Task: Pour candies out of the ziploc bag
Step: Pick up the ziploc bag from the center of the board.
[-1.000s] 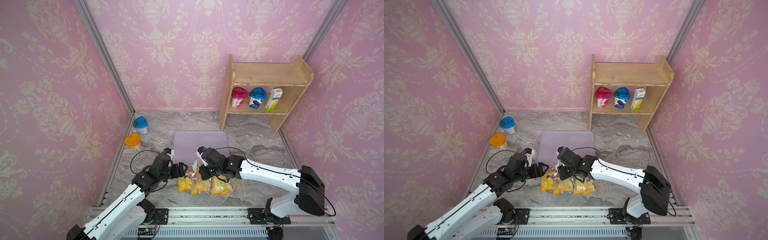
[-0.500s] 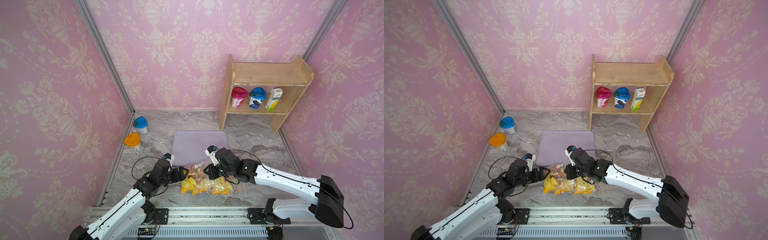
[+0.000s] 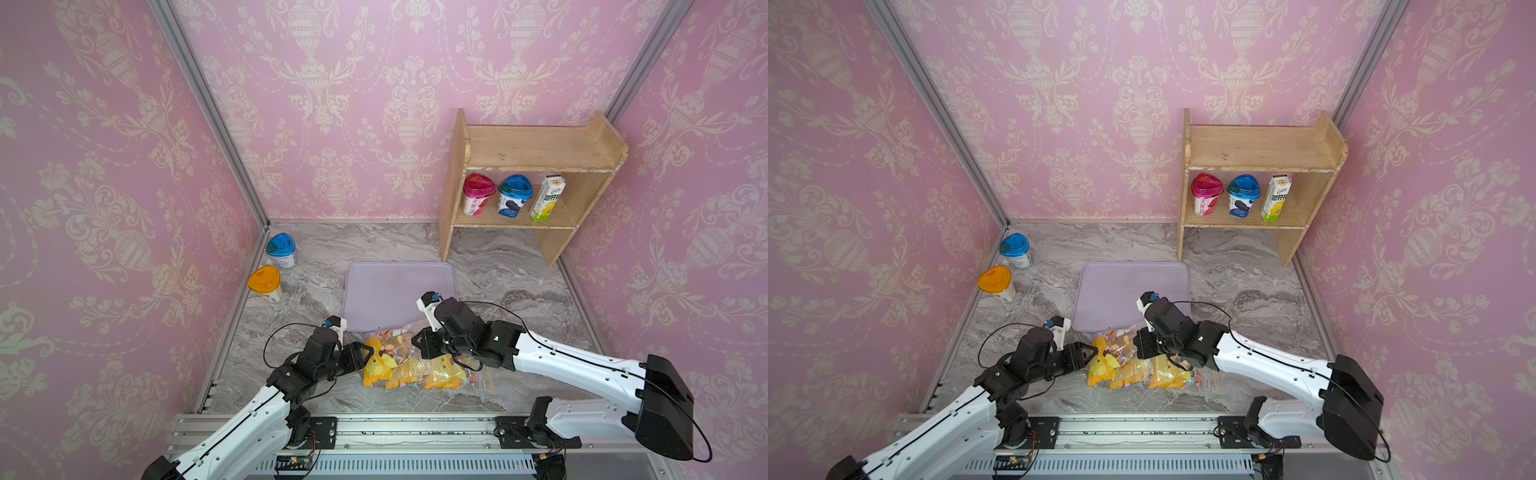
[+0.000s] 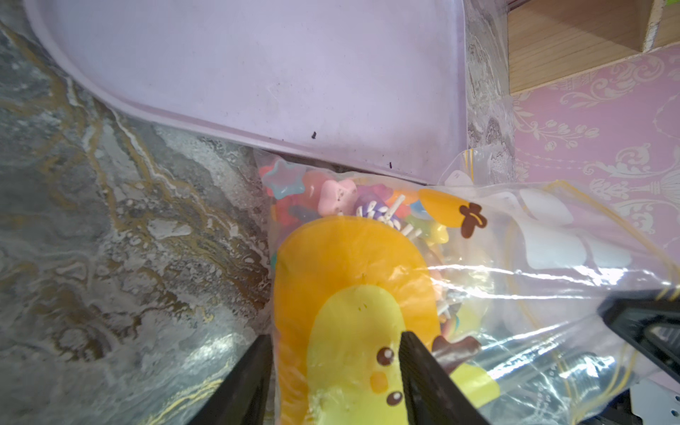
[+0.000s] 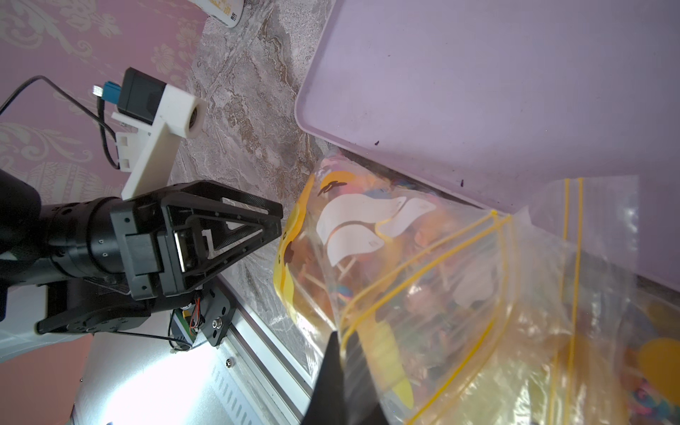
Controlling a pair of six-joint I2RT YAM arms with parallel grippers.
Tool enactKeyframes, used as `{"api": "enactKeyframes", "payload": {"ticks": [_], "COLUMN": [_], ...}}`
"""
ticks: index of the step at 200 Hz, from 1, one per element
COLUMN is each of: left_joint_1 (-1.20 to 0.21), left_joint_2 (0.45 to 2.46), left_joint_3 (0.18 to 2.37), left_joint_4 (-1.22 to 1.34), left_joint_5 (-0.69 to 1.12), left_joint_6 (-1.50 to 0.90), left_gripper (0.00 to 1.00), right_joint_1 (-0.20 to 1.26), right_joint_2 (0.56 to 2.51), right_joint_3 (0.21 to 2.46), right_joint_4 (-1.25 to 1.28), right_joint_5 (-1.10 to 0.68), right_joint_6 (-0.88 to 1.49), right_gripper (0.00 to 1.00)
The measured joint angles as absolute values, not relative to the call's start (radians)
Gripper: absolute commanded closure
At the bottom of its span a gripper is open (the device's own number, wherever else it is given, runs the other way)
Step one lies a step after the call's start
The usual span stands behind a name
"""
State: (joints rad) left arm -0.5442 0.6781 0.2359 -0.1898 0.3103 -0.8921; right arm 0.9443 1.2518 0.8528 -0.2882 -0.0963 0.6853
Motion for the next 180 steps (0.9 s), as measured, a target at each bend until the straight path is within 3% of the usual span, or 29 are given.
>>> {"api": "enactKeyframes", "payload": {"ticks": [68,180], "left_joint_1": [-0.544,-0.555], "left_joint_2": [0.69,0.803], "left_joint_3": [0.181,0.169], "left_joint_4": [-0.116,0.038], "left_joint_5": [0.353,0.391], "left_joint_6": [-0.937,-0.992], "left_gripper": [0.4,0.75], "right_joint_1": [0.944,0.944], "right_joint_2": [1.276,1.288], "right_joint_3": [0.863,0.888], "right_joint_4": [-0.28,-0.277], "right_joint_5": [-0.097,-0.095], "right_joint_6": [0.685,0.685], "right_gripper": [1.0,1.0]}}
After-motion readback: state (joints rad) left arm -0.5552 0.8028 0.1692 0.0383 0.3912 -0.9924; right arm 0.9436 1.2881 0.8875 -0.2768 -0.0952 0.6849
